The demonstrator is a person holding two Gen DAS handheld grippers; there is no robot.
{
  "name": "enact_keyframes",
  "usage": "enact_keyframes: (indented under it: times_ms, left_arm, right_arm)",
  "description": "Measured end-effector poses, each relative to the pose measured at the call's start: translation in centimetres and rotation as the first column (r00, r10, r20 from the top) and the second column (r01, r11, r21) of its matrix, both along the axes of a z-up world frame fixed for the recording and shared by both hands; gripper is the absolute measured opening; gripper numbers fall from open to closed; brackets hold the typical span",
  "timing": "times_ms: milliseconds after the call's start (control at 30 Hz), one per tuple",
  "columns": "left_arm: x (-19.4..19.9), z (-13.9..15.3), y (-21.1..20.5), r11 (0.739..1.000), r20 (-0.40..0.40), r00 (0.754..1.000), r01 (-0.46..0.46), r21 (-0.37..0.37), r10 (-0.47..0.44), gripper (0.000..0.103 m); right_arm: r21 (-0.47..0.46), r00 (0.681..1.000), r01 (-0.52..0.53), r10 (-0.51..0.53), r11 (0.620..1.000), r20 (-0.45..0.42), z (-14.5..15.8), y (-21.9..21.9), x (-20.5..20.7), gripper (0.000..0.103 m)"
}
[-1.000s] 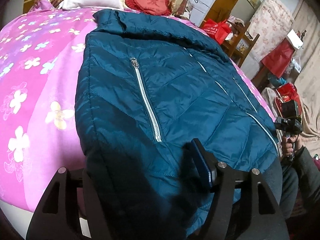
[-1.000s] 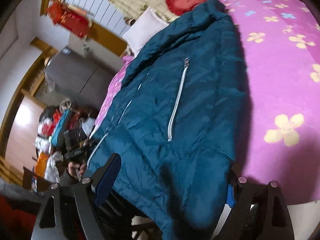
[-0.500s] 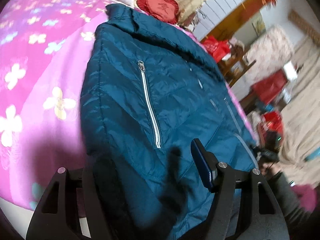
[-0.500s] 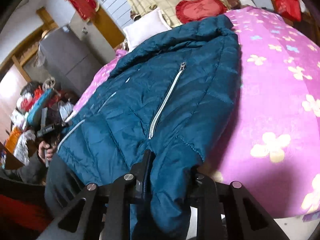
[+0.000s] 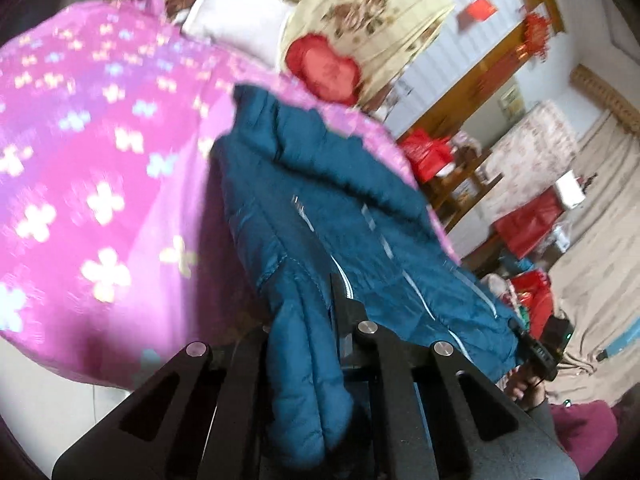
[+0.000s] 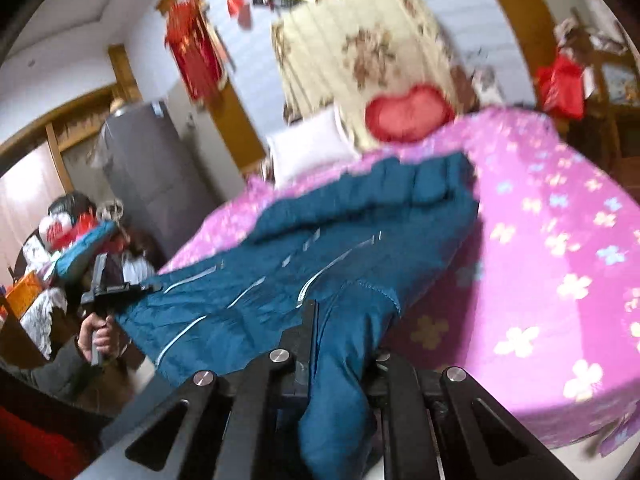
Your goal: Fold large clothes
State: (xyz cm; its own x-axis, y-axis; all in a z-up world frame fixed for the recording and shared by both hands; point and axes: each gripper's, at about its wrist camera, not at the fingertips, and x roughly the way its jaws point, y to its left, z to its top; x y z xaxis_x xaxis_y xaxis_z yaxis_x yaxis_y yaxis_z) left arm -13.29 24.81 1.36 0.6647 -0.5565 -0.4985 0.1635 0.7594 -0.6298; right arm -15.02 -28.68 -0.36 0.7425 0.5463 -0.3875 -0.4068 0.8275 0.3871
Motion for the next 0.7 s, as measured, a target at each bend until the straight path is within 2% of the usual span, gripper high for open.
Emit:
enact_keyframes:
  times_ms: [200, 400, 467, 533, 700]
  left_arm:
    - [-4.7, 3.5, 2.6, 0.998, 0.100, 0.995, 0.003, -0.063, 0.003, 0.006]
    - [-8.5, 6.5, 3.2, 0.996, 0.196, 0.981, 0.033, -0.084, -0.016, 0.006]
    - [-8.6, 7.2, 3.1, 0.995, 0.219, 0.976, 0.035, -0.099, -0.013, 0.006]
    - [-8.1, 7.9, 2.7, 0.997, 0.235, 0.972, 0.016, -0.082, 0.004, 0.006]
    - [-4.7, 9.3, 1.4, 0.998, 0.260, 0.963, -0.060, -0.029, 0.065, 0.006]
  right_arm:
    - [0.029, 0.996, 0.017, -0.020, 0.999, 0.092, 2.9, 0.5, -5.6, 0.008]
    - [0.035, 0.987, 0.004, -0.009, 0.999, 0.161, 5.7, 1.4, -8.7, 0.008]
    - [0.044, 0.983, 0.005, -0.013, 0.999, 0.185, 6.6, 1.1, -9.1, 0.008]
    - [0.047, 0.980, 0.006, -0.015, 0.999, 0.199, 7.0, 0.6, -9.2, 0.008]
    - [0.059, 0.980, 0.031, -0.042, 0.998, 0.195, 7.4, 0.1, -5.8, 0.008]
